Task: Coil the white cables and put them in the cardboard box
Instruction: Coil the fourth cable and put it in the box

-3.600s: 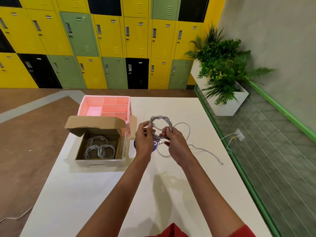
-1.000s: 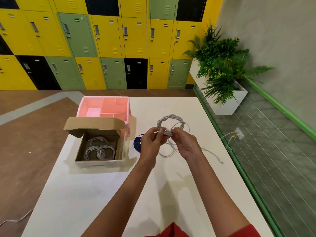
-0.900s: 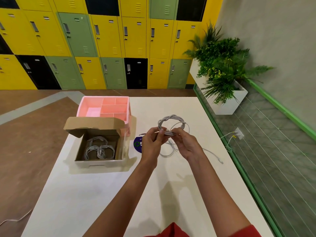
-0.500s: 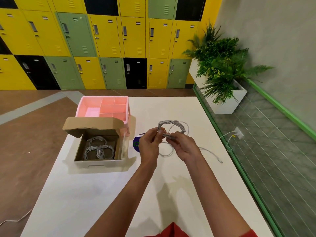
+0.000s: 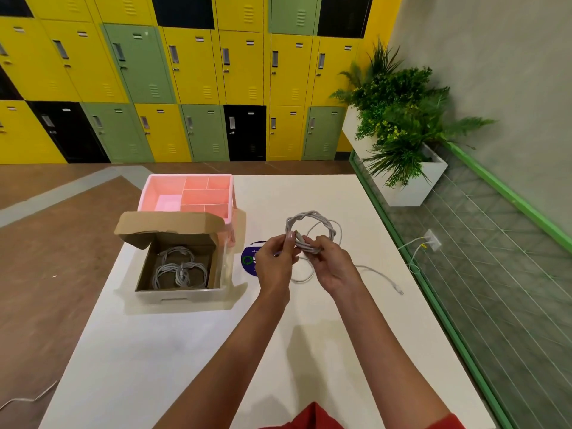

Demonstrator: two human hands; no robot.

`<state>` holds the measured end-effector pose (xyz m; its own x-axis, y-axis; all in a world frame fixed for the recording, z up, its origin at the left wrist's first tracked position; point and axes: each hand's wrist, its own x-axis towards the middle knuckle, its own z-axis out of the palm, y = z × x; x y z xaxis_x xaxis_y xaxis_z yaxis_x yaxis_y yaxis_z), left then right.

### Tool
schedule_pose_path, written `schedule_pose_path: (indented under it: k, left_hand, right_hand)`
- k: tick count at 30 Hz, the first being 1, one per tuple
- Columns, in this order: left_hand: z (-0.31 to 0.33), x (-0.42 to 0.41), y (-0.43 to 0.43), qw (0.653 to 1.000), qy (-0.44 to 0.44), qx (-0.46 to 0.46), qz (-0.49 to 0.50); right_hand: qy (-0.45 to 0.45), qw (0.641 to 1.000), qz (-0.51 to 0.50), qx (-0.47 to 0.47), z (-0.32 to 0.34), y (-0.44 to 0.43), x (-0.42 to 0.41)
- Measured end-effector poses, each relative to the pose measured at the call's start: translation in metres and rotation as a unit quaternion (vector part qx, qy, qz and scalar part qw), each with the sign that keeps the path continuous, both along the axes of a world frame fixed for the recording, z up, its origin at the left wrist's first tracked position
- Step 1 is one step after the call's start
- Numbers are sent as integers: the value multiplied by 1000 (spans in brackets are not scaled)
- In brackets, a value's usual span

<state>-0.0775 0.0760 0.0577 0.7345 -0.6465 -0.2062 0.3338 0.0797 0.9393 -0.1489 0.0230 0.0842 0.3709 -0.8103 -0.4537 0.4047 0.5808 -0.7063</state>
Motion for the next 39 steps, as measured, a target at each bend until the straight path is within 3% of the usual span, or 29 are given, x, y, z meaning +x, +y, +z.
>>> schedule_pose_path:
  k: [7, 14, 21, 28, 39]
  left_hand:
    - [6, 7, 3, 995, 51, -18, -80]
    - [15, 10, 6, 983, 93, -42, -154]
    - [15, 14, 7, 965, 190, -29, -181]
    - [8, 9, 12, 983, 94, -9, -156]
    - [1, 11, 11, 991, 40, 8, -131]
  right_hand:
    - [23, 994, 43, -103, -5, 1, -8]
    - [11, 988, 57, -141, -3, 4, -15]
    - [39, 988, 40, -143, -6, 5, -13]
    - [110, 980, 16, -166, -12, 3, -11]
    - [165, 968, 29, -187, -12, 4, -12]
